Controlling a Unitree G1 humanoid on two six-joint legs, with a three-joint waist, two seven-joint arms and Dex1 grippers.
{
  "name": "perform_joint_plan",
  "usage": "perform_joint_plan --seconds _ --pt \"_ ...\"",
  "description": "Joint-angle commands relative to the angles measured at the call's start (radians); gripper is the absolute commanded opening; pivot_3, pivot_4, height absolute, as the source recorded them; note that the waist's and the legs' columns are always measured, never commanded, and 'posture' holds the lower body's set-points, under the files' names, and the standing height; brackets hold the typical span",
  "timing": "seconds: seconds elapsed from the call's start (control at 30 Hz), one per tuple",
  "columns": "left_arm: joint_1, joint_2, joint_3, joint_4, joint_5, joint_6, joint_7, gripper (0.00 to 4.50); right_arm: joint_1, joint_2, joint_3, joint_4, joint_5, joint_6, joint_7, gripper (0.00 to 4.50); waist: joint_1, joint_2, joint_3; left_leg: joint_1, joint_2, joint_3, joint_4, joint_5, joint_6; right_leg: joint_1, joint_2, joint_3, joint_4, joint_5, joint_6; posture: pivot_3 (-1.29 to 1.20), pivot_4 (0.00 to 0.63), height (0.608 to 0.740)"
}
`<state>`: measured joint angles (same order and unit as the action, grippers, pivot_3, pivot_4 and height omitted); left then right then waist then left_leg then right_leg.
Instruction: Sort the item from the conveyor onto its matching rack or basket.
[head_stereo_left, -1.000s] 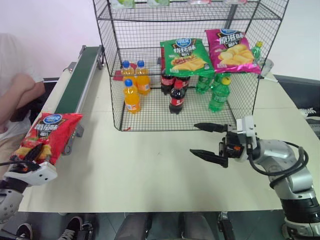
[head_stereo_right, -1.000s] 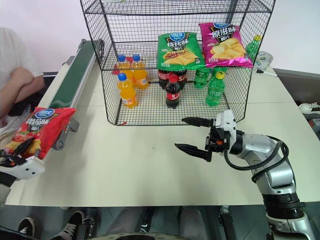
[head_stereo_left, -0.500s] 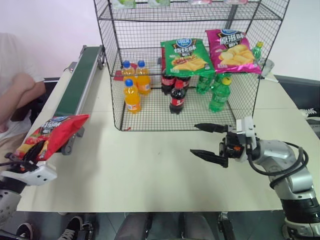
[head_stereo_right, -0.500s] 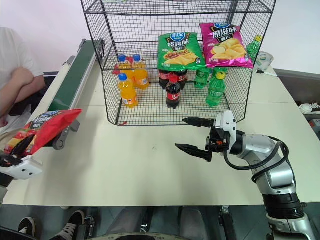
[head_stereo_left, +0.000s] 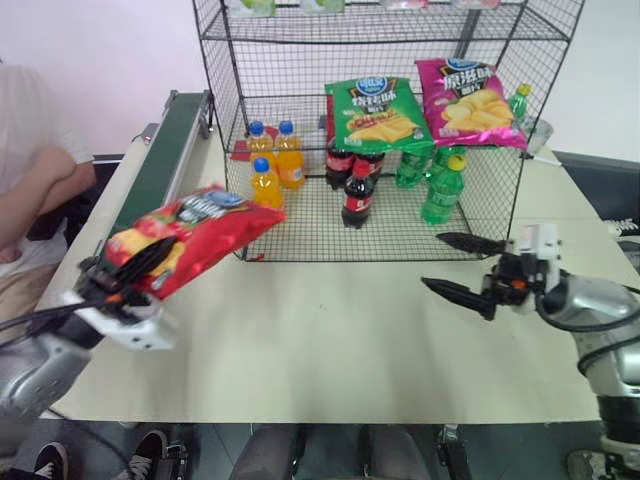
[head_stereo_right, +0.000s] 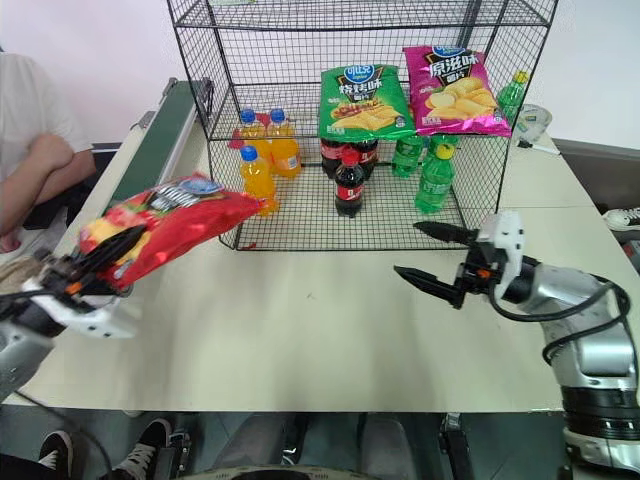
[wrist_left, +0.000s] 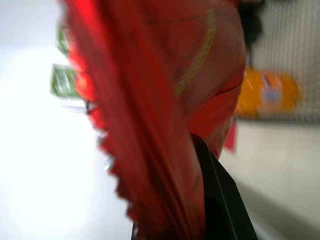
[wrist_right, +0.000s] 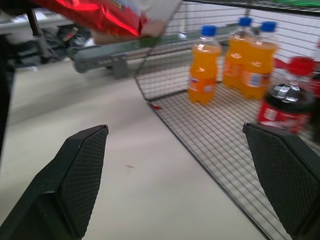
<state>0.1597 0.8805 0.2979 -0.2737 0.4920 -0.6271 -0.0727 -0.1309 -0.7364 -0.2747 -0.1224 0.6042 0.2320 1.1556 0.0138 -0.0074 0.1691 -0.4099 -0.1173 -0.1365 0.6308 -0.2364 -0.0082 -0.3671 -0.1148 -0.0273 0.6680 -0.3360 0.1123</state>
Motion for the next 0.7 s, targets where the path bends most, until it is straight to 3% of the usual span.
perform_joint_plan --seconds 0.03,0.3,0.53,0.7 --pt "-0.154 -0.032 -0.075 -0.02 0.015 0.054 -0.037 0.06 0.019 -0.009 -0.044 -0.014 0.013 -0.021 0.002 4.5 -0.001 0.0 0.0 0.0 0.0 0.0 0.0 0.0 0.0 0.0 0.0 0.0 0.0 0.0 0.0 0.0 0.15 0.74" --pt "-0.46 -0.159 -0.209 0.096 0.131 0.174 -0.015 0.06 0.035 0.015 -0.041 -0.062 0.018 -0.013 -0.048 4.5 -0.004 0.001 0.0 0.0 0.001 0.0 0.0 0.005 -0.007 0.0 0.002 0.0 0.002 0.0 0.0 0.0 0.15 0.74" --pt "-0.655 -0.267 -0.314 0.277 0.273 0.275 0.106 0.06 0.012 0.032 -0.013 -0.064 0.006 -0.018 -0.07 4.5 -0.002 0.0 0.0 0.0 0.0 0.0 0.001 0.005 -0.007 0.0 0.002 0.0 0.002 0.0 0.0 0.0 0.15 0.74" --pt "-0.843 -0.397 -0.394 0.553 0.342 0.411 0.248 0.06 -0.028 0.033 0.003 -0.041 0.001 -0.018 -0.069 4.5 0.0 -0.002 0.0 0.0 0.0 0.0 0.003 0.005 -0.007 0.0 0.002 -0.002 0.003 0.0 0.001 0.0 0.15 0.74"
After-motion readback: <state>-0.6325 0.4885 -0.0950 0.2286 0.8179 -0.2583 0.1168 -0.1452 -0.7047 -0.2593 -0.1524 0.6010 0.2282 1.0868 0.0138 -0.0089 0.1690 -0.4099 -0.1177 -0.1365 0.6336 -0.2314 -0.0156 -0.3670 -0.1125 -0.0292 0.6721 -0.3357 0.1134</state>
